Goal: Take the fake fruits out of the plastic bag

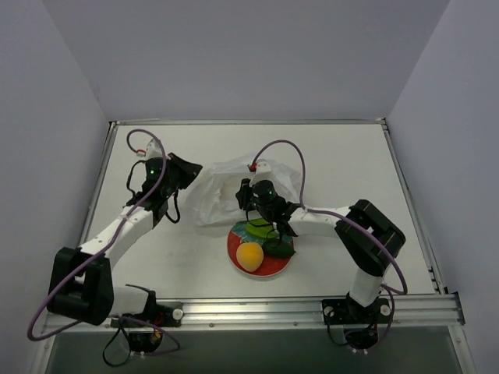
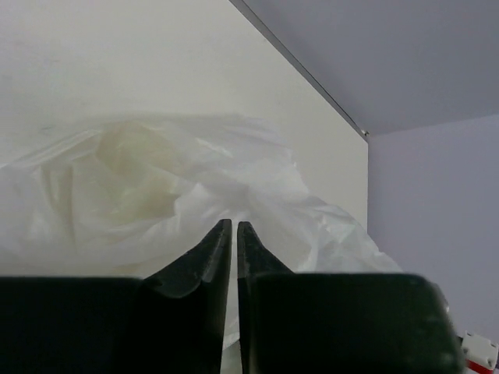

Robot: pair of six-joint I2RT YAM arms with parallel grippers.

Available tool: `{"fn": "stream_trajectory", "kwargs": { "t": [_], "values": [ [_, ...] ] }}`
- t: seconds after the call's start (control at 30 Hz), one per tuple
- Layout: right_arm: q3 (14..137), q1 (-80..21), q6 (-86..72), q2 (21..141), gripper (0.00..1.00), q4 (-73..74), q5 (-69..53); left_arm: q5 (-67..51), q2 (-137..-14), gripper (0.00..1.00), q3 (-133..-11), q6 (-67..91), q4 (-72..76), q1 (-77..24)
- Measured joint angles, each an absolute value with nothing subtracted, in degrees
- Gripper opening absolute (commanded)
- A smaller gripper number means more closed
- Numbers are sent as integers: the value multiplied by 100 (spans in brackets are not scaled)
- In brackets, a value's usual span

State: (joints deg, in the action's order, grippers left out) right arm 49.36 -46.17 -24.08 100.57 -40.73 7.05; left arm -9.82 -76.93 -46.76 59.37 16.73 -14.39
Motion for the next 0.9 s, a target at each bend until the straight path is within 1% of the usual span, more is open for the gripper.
{"fn": "stream_trajectory", "kwargs": {
  "t": [0.03, 0.07, 0.1, 0.17, 0.2, 0.3, 0.43, 0.73, 0.83, 0.9],
  "values": [
    [4928, -4617, -2418, 10055, 22, -4106, 705, -910, -7529, 16, -4563, 5909, 1586, -1398],
    [4921, -4617, -2425, 10053, 22, -4128, 705, -827, -7378, 33, -4410, 5894, 1518, -1304],
    [4915, -4615, -2425, 10049, 22, -4143, 703, -740, -7242, 39, -4209, 5867, 1461, -1173],
    [4897, -4615, -2427, 10038, 22, -4160, 703, -574, -7085, 50, -3780, 5929, 1267, -873],
    [4886, -4615, -2425, 10025, 22, -4163, 703, -471, -7081, 57, -3607, 5955, 1186, -751],
    [4869, -4615, -2425, 9979, 22, -4163, 701, -270, -7164, 66, -3301, 6020, 878, -598],
    [4869, -4615, -2425, 9955, 22, -4160, 701, -255, -7463, 71, -3297, 6069, 784, -633],
    [4869, -4617, -2425, 9955, 22, -4160, 701, -305, -8189, 71, -3288, 6646, 1164, -980],
    [4869, -4617, -2425, 9955, 22, -4158, 701, -298, -8418, 66, -3271, 6941, 1621, -1133],
    [4869, -4619, -2425, 9955, 22, -4158, 701, -290, -8606, 55, -3271, 7113, 1938, -1188]
  ]
}}
